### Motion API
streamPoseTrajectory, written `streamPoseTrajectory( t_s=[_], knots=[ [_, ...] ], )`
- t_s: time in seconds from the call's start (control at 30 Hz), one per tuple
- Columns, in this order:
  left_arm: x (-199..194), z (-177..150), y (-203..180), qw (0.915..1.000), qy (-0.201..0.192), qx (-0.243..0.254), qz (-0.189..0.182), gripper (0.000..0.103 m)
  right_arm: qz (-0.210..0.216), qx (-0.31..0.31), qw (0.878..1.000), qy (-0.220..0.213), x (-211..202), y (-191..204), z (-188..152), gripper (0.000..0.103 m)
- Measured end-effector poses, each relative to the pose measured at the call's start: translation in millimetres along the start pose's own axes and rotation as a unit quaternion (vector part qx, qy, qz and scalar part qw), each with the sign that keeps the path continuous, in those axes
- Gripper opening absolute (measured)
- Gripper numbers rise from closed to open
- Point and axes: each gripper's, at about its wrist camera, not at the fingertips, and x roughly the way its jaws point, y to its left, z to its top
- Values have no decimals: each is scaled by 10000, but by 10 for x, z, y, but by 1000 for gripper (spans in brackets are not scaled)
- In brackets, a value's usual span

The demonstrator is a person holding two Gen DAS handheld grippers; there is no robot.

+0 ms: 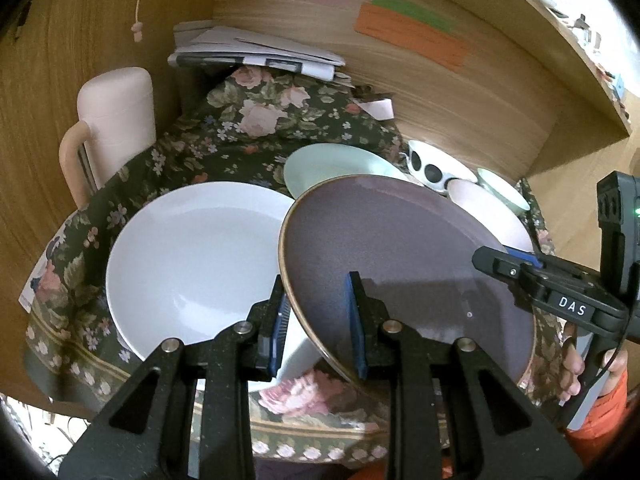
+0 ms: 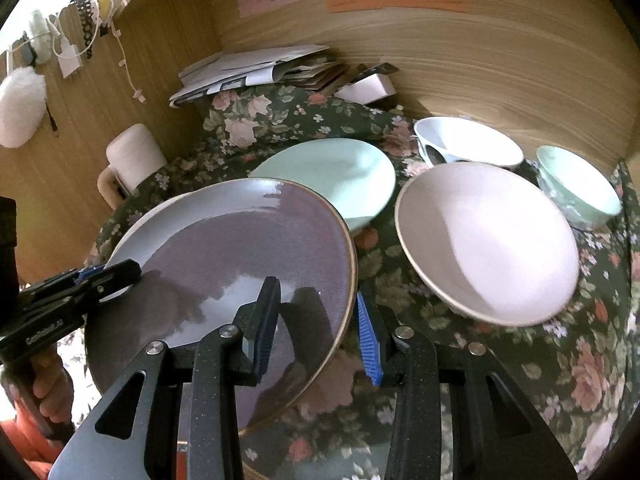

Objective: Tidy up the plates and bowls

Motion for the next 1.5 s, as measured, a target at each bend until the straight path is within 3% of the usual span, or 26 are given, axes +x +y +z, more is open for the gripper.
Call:
streamPoseTrajectory(
  t_s=[0.37, 0.93, 1.5],
  knots=[
    [34, -197, -228, 9997, 182, 156, -81, 26, -94, 245, 9996, 99, -102, -178, -251, 34],
    [413, -340, -520, 9973, 594, 301, -304, 26, -272, 755, 9964, 285, -109, -575, -548, 34],
    [652, -299, -508, 9967, 712, 306, -233, 26, -296, 815, 9955, 373, 39, -658, -544, 34]
  ],
)
